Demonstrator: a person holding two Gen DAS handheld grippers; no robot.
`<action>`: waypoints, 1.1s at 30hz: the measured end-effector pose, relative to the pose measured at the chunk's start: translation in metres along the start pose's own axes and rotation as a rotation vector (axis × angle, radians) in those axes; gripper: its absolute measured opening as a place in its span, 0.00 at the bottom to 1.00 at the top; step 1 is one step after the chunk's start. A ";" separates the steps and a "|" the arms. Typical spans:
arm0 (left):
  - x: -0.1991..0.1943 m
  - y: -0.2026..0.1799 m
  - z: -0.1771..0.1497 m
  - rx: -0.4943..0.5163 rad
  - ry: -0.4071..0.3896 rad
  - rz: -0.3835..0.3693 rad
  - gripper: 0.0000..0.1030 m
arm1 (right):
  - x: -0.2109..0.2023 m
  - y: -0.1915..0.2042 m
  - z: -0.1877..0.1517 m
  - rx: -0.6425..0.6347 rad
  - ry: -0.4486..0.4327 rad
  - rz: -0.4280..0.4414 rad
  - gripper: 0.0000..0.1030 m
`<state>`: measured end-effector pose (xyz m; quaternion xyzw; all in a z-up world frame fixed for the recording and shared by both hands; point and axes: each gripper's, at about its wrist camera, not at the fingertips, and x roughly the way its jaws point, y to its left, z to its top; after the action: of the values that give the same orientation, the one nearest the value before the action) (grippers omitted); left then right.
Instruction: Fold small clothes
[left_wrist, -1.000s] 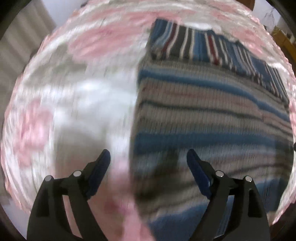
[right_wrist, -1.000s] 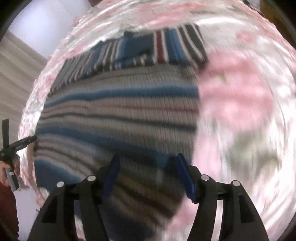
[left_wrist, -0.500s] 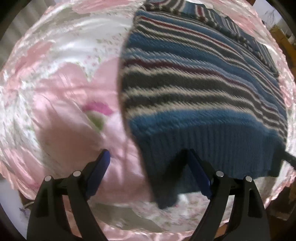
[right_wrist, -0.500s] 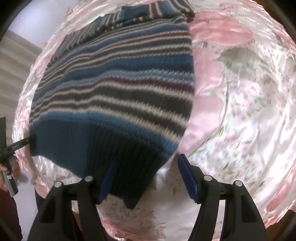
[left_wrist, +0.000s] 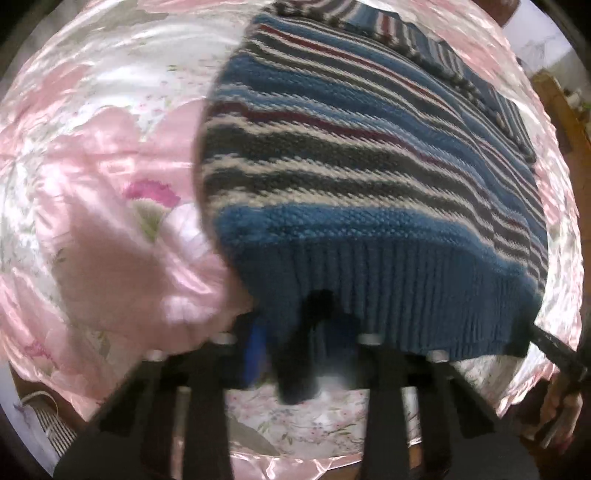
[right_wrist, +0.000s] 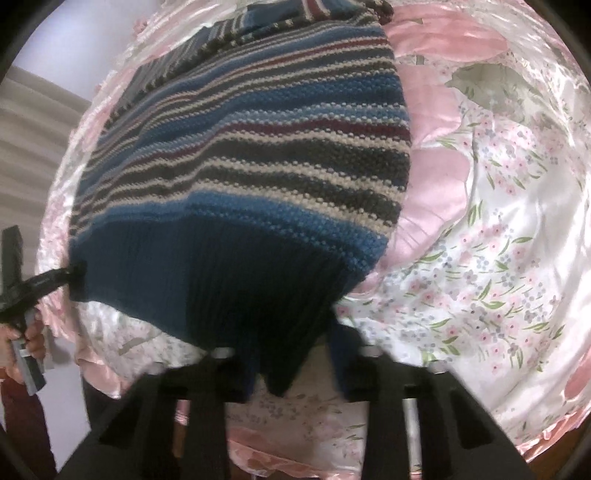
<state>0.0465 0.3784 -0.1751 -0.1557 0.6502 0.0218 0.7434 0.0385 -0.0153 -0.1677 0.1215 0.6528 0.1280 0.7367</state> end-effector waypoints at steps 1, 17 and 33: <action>-0.001 0.003 -0.001 -0.011 -0.001 -0.009 0.11 | -0.002 -0.002 -0.001 0.001 0.001 0.012 0.14; -0.063 0.011 -0.005 -0.027 -0.132 -0.123 0.08 | -0.051 0.002 0.012 0.011 -0.094 0.171 0.09; -0.053 0.005 0.091 -0.120 -0.197 -0.181 0.08 | -0.059 -0.016 0.120 0.102 -0.109 0.236 0.09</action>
<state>0.1240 0.4156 -0.1146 -0.2550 0.5549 0.0085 0.7918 0.1518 -0.0525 -0.1045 0.2413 0.5986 0.1735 0.7438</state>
